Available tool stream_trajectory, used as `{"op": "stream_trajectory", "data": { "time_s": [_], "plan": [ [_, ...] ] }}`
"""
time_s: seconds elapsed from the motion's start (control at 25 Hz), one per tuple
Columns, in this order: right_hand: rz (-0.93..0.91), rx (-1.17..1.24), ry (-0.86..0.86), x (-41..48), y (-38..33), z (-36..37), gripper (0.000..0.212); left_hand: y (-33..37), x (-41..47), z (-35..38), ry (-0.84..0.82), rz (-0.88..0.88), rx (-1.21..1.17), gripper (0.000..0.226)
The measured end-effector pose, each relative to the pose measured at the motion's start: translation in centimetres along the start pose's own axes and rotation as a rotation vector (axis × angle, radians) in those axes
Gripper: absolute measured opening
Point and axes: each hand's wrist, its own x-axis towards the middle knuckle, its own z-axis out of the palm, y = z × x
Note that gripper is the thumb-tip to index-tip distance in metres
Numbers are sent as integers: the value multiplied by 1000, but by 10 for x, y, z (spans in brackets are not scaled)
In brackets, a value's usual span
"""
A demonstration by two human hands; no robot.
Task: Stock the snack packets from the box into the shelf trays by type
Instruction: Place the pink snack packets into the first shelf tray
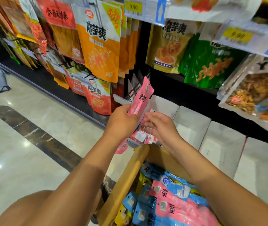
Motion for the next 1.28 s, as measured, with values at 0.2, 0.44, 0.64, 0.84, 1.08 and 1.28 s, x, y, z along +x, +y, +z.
{"op": "stream_trajectory", "data": {
  "time_s": [0.2,0.44,0.64,0.84,1.08,1.28],
  "plan": [
    [92,220,-123,-44,-20,2,50,0,-17,21,-74,130,374,41],
    [95,141,125,-51,-15,-19,29,9,-35,33,-204,221,558,66],
    [31,88,146,-58,-20,-53,27,6,-23,28,-313,-61,125,32],
    [-50,32,98,-55,-21,-71,24,-3,-19,44,-374,-183,-82,4],
    [25,-694,263,-40,48,-159,46,-27,1,55,-220,-183,-88,11],
    [187,-1220,210,-43,114,-225,71,-33,53,85,-156,-191,6,24]
  ]
}}
